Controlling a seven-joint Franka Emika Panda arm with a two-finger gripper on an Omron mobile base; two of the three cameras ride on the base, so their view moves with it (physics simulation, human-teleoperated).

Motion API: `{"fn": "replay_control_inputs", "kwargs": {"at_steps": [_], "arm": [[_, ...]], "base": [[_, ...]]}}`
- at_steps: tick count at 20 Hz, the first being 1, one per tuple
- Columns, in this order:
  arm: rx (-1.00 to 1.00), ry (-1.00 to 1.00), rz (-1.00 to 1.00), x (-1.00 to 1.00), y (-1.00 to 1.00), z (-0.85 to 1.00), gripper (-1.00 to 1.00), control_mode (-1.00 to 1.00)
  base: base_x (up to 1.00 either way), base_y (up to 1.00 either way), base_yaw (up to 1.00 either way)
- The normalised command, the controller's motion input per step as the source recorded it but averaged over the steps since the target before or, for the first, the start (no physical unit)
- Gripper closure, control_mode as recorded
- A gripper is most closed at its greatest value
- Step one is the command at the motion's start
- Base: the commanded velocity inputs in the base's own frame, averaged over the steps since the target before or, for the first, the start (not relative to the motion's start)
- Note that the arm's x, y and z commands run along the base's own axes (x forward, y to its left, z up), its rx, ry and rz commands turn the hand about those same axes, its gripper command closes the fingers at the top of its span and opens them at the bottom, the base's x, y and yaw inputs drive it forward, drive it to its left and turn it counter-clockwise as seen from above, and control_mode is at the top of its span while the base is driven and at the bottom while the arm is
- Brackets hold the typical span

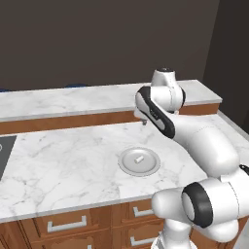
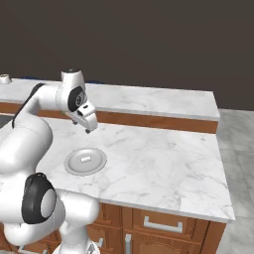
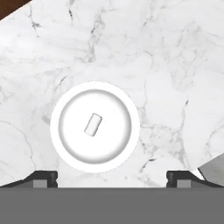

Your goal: Pick up the marshmallow and place it in the cup of hot chocolate on the dining counter.

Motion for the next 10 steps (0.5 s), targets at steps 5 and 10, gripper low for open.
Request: {"fn": "replay_control_inputs", "kwargs": {"at_steps": [5, 10], "arm": [[0.00, 0.04, -0.13, 0.14, 0.04, -0.32, -1.00, -1.00], [0.00, 0.04, -0.04, 0.13, 0.00, -0.42, -1.00, -1.00]], "base": [[0.00, 0.00, 0.00], [0.00, 0.00, 0.00]]}}
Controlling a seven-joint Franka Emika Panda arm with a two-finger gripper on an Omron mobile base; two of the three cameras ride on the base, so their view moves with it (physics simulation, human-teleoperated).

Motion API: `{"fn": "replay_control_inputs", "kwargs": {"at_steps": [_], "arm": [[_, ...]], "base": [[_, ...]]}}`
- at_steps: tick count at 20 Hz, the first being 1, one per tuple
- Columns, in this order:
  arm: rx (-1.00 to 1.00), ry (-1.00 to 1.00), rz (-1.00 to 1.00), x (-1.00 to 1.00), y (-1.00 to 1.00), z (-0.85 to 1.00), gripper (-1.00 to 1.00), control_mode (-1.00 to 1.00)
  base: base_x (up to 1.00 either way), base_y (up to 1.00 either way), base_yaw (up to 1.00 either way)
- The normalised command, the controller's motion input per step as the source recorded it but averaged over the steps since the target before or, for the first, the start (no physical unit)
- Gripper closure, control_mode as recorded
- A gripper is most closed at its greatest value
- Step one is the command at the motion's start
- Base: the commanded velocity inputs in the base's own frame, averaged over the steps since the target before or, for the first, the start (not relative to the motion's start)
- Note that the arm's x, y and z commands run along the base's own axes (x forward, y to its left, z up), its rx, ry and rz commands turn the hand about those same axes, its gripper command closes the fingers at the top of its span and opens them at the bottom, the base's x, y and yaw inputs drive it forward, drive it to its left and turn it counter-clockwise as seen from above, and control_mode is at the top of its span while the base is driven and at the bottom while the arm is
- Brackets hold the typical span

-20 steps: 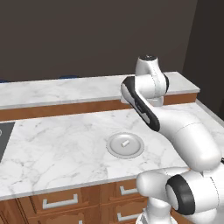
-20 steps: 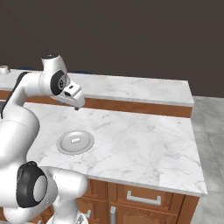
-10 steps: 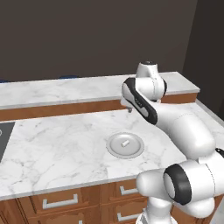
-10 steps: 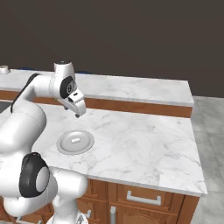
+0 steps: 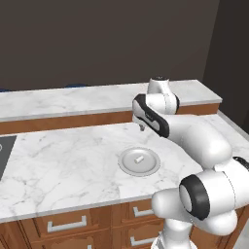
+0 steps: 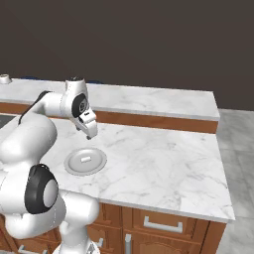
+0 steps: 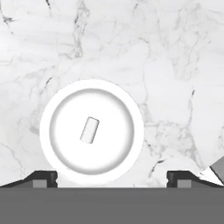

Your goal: Pick up the marshmallow and place it in the cup of hot chocolate on the dining counter.

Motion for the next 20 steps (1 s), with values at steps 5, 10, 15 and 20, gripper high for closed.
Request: {"fn": "replay_control_inputs", "kwargs": {"at_steps": [5, 10, 15, 20], "arm": [[0.00, 0.03, -0.02, 0.10, 0.05, -0.39, -1.00, -1.00], [0.00, 0.00, -0.01, 0.10, 0.15, -0.34, -1.00, -1.00], [0.00, 0.00, -0.06, 0.26, 0.07, -0.24, -1.00, -1.00], [0.00, 0.00, -0.07, 0.12, 0.07, -0.24, -1.00, -1.00]], "base": [[0.00, 0.00, 0.00], [0.00, 0.00, 0.00], [0.00, 0.00, 0.00], [0.00, 0.00, 0.00]]}}
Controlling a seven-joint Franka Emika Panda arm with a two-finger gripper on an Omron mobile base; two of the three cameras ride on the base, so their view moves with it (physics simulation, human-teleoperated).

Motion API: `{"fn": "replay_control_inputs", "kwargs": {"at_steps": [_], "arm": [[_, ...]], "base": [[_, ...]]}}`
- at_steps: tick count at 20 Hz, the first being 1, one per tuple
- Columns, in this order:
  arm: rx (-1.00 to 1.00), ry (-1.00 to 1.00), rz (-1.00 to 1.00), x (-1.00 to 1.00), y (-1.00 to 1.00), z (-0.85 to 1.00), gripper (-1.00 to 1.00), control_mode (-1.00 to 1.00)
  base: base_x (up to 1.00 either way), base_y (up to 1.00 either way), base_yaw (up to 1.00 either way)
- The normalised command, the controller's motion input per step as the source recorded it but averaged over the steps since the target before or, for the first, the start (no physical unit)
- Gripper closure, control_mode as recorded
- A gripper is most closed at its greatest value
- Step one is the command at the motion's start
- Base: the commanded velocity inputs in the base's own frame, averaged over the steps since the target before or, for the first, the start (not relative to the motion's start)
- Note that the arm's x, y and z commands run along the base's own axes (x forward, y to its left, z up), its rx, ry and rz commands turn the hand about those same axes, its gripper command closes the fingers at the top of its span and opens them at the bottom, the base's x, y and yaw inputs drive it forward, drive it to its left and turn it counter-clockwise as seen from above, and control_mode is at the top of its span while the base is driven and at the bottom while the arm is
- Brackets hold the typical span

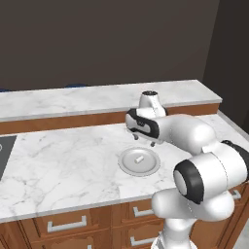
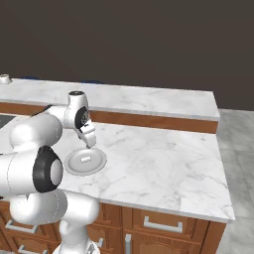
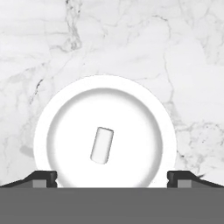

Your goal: Pick up the marshmallow and place it in the cup of hot chocolate on the dining counter.

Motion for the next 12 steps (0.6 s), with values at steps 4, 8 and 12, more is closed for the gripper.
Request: {"fn": "replay_control_inputs", "kwargs": {"at_steps": [4, 8, 12], "arm": [[0.00, 0.00, -0.03, -0.01, 0.01, -0.25, -1.00, -1.00], [0.00, 0.00, -0.04, 0.00, 0.00, -0.33, -1.00, -1.00], [0.00, 0.00, -0.04, 0.00, 0.00, -0.37, -1.00, -1.00]], "base": [[0.00, 0.00, 0.00], [0.00, 0.00, 0.00], [0.00, 0.00, 0.00]]}}
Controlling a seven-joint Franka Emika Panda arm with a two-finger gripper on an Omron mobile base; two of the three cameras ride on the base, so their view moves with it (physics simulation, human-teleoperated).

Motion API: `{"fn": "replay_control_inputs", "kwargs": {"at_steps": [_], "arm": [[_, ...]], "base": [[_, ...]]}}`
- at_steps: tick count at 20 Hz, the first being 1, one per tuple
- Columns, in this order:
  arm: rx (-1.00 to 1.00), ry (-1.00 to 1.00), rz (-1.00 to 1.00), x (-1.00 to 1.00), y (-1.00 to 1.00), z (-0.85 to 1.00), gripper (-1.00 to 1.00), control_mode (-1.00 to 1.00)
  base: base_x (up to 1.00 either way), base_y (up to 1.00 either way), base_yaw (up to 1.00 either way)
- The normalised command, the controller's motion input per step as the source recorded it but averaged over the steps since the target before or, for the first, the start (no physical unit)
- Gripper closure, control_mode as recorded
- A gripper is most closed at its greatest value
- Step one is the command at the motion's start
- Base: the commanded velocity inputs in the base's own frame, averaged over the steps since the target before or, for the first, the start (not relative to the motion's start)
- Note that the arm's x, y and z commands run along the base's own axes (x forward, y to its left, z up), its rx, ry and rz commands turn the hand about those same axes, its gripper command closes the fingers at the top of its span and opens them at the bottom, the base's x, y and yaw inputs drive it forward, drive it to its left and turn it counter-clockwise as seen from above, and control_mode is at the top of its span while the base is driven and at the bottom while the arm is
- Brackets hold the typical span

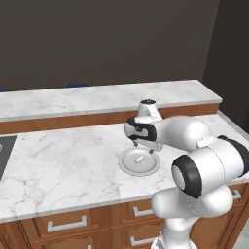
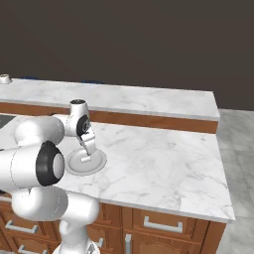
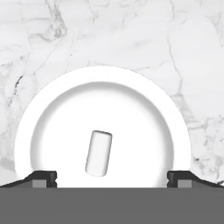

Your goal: Pick up the marshmallow and place it in the cup of hot chocolate on the dining counter.

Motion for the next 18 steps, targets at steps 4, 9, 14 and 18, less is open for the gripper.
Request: {"fn": "replay_control_inputs", "kwargs": {"at_steps": [4, 9, 14, 18], "arm": [[0.00, 0.00, -0.03, 0.00, 0.09, -0.40, -1.00, -1.00], [0.00, 0.00, -0.04, 0.00, 0.06, -0.33, -1.00, -1.00], [0.00, 0.01, -0.04, 0.02, 0.00, -0.27, -1.00, -1.00], [0.00, 0.00, -0.04, 0.01, 0.00, -0.28, -1.00, -1.00]], "base": [[0.00, 0.00, 0.00], [0.00, 0.00, 0.00], [0.00, 0.00, 0.00], [0.00, 0.00, 0.00]]}}
